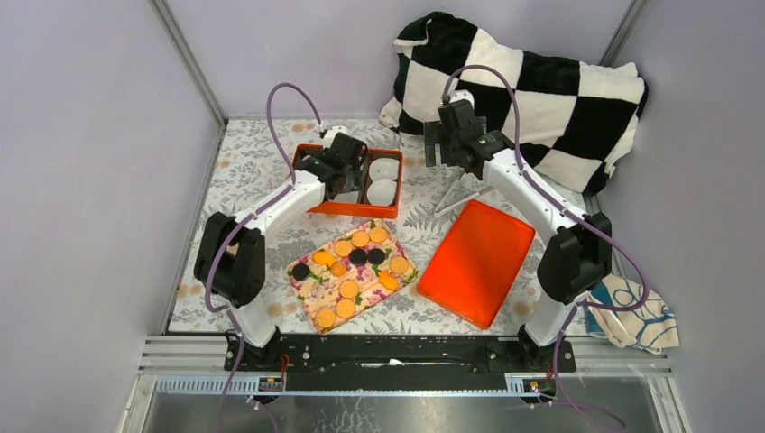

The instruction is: Pack the cookies

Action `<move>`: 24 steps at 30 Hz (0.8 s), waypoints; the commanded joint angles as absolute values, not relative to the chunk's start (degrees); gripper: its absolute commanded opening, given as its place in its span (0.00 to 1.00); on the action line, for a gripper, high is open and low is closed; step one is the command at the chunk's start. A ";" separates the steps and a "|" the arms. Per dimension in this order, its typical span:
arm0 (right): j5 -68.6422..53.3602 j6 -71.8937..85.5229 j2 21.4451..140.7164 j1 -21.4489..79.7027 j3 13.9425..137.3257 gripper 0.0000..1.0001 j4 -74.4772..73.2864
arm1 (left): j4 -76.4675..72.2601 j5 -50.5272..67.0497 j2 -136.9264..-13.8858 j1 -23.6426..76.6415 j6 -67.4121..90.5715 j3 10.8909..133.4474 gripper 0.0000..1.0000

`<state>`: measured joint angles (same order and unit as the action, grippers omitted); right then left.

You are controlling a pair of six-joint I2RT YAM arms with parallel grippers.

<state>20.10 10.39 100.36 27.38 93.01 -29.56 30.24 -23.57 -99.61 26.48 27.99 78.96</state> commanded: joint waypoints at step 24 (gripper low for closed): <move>6.14 18.39 96.11 46.17 63.51 0.77 -23.51 | 28.84 -28.02 -87.84 32.50 33.53 62.49 0.68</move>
<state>5.04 16.60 98.54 46.13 64.29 -26.68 29.28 -26.06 -88.09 32.16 32.75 61.49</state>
